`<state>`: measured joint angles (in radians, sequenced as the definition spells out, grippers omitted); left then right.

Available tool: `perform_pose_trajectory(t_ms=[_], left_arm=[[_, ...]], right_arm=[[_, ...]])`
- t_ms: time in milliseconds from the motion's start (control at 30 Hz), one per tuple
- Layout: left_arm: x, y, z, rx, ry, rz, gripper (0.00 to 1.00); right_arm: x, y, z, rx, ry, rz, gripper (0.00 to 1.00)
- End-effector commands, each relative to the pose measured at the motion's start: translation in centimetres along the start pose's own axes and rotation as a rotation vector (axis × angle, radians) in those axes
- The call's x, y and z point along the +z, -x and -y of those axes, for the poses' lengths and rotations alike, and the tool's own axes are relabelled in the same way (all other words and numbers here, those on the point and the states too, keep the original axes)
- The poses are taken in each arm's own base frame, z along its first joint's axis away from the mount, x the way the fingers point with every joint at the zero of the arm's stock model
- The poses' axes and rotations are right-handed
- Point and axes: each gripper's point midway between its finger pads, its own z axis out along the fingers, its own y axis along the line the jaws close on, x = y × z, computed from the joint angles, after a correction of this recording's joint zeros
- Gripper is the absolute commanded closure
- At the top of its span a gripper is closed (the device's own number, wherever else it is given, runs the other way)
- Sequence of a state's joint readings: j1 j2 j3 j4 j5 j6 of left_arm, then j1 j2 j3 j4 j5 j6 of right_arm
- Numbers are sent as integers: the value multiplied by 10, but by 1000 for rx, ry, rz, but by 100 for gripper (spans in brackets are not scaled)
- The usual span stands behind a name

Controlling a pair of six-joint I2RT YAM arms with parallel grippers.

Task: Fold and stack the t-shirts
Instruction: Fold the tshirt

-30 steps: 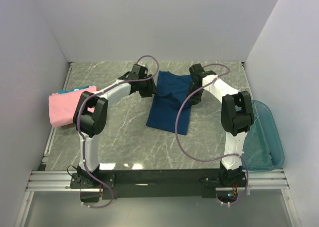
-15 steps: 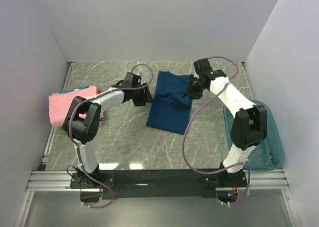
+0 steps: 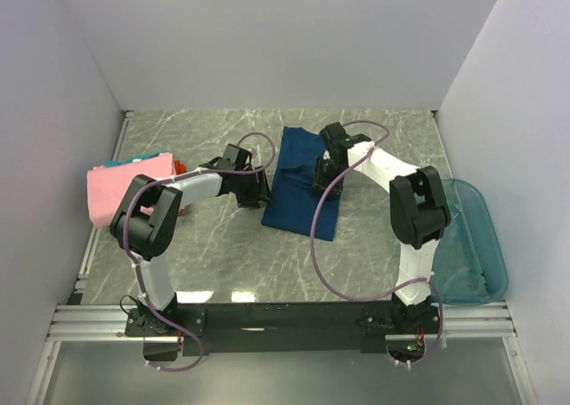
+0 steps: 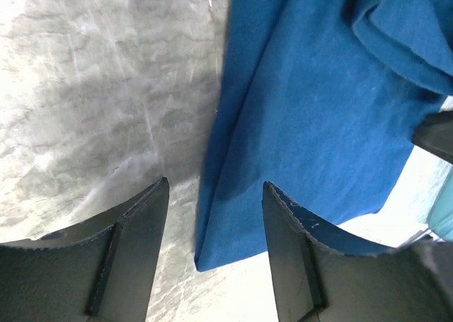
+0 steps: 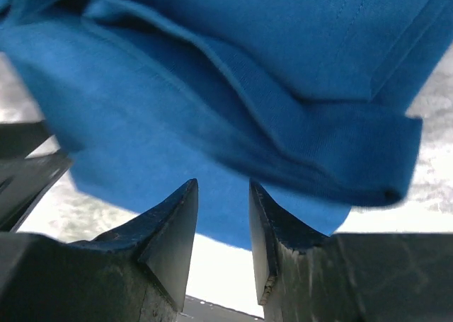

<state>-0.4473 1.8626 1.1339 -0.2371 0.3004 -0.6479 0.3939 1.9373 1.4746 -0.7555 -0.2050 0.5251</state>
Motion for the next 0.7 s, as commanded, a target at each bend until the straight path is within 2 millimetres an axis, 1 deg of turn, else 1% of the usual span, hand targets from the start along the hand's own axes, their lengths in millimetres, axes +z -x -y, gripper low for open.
perform_pose_trajectory(t_ms=[0, 200, 233, 267, 300, 433, 467, 500, 533, 600, 633, 667], left_arm=[[-10, -1, 12, 54, -53, 5, 39], [-4, -16, 7, 63, -45, -53, 47], [-1, -19, 4, 63, -36, -65, 50], [0, -20, 3, 65, -30, -69, 51], [2, -23, 1, 68, -22, -79, 52], [3, -28, -3, 66, -9, -102, 52], [3, -28, -3, 69, -11, -103, 52], [3, -29, -4, 73, -8, -106, 51], [3, -29, -4, 74, -6, -107, 51], [2, -29, -4, 79, -6, -107, 51], [1, -29, -3, 83, -6, -108, 50], [1, -30, -4, 83, -4, -111, 50]], right_arm=[[2, 13, -10, -32, 21, 19, 58], [22, 15, -4, -21, -7, 5, 59], [21, 20, -5, -21, -15, 21, 59], [25, 20, -2, -13, -30, 17, 59], [25, 24, -2, -9, -37, 28, 59], [22, 50, 1, 30, -72, 99, 59], [18, 62, 0, 45, -77, 134, 59], [19, 69, 2, 55, -86, 146, 59], [14, 84, 4, 71, -86, 182, 59], [16, 100, 12, 106, -106, 208, 59], [10, 114, 13, 129, -95, 237, 59], [8, 122, 15, 141, -87, 254, 59]])
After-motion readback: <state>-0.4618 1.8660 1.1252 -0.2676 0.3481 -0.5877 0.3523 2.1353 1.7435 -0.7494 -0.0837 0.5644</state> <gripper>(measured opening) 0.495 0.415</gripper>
